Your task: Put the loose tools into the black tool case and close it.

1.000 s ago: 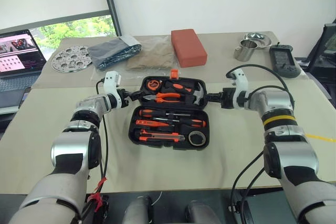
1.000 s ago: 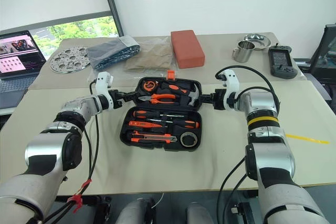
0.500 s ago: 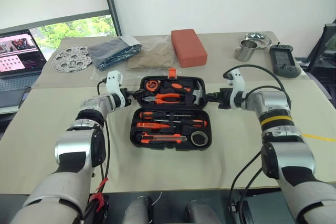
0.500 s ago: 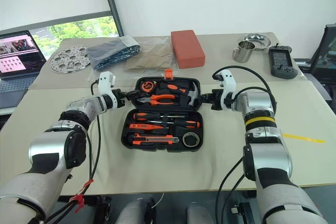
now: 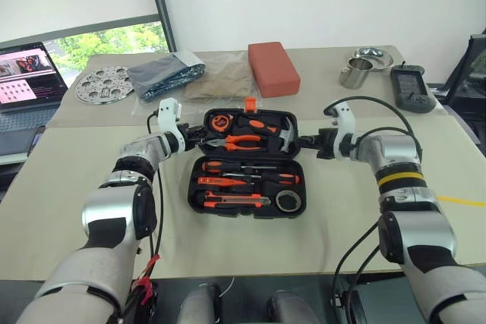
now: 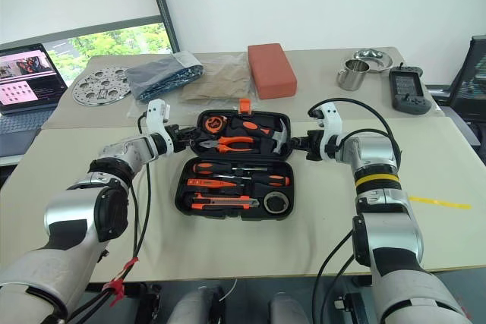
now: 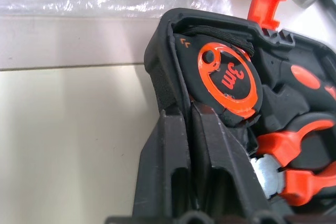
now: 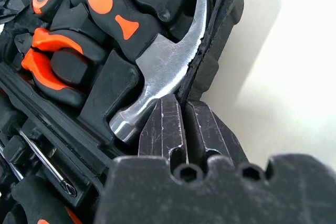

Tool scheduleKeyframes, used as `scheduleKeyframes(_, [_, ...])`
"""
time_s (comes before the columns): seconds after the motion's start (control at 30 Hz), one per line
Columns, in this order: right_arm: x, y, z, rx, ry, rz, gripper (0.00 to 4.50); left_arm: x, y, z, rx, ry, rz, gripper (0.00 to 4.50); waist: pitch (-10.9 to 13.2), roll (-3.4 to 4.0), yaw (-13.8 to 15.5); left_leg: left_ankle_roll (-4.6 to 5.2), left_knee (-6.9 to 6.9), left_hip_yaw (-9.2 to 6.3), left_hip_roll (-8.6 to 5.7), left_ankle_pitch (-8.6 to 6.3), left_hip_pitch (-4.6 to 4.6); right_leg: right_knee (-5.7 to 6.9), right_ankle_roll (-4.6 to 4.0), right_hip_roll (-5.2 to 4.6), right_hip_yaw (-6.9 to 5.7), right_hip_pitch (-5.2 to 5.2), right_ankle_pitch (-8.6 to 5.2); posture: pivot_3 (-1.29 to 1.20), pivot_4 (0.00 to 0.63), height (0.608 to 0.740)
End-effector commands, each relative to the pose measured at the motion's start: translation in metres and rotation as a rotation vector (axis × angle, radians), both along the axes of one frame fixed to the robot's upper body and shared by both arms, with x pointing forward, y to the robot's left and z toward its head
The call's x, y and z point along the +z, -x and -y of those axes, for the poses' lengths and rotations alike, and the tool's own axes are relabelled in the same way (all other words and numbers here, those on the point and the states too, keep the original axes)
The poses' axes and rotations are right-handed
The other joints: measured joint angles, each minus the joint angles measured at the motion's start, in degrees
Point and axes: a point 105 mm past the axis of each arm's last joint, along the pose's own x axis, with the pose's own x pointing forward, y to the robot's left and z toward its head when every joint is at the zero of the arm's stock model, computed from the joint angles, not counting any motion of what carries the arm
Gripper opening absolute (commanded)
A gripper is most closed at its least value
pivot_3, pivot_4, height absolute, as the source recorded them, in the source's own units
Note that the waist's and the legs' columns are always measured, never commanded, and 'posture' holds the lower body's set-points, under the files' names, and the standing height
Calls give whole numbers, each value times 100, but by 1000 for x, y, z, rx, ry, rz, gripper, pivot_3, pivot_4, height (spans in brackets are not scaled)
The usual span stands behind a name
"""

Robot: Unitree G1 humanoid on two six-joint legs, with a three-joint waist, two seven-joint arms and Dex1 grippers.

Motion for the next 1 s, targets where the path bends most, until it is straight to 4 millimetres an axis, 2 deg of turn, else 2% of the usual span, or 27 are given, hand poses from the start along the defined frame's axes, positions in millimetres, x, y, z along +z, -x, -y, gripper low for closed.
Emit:
scheduleKeyframes(0.03, [37, -6, -2, 16, -37, 205, 0, 24, 2, 1, -101, 17, 115, 56, 0, 0, -3, 0, 0, 0, 0, 0, 0, 0, 0, 0, 0, 0, 0, 0, 150, 740])
scheduleKeyframes(0.27, [58, -9, 1, 3, -83, 378, 0, 56, 1, -5, -124, 48, 275, 56, 1, -1, 1, -1, 0, 0, -1, 1, -5, -1, 0, 0, -1, -3, 0, 0, 150, 740])
scheduleKeyframes(0.43, [62, -12, 2, -16, -100, 423, 0, 70, -3, -8, -92, 34, 336, 56, 1, -1, 2, -1, -1, -1, 0, 1, -13, 0, 0, 0, -1, -7, 0, 0, 150, 740])
scheduleKeyframes(0.67, [62, -3, 2, 22, -93, 488, 0, 63, 1, -10, -138, -56, 356, 56, 1, -1, 6, -2, -1, 0, 0, 2, -15, 4, 0, 0, -1, -7, 0, 0, 150, 740])
scheduleKeyframes(0.8, [63, 9, 4, 52, -79, 583, 0, 67, 4, -15, -149, -142, 477, 56, 1, -1, 11, -3, -2, 0, -1, 2, -19, 2, 0, 0, -2, -8, 0, 0, 150, 740])
scheduleKeyframes(0.83, [62, 13, 4, 63, -78, 612, 0, 69, 4, -19, -130, -186, 520, 56, 1, -1, 6, -3, -3, 0, 0, 2, -19, 1, 0, 0, -2, -9, 0, 0, 150, 740])
scheduleKeyframes(1.0, [53, 38, 4, 188, 84, 801, 0, 55, 22, -20, -301, -535, 691, 56, 1, -1, -5, -6, -5, 1, 3, 4, -15, -1, 0, 3, -1, -9, 0, 0, 150, 740])
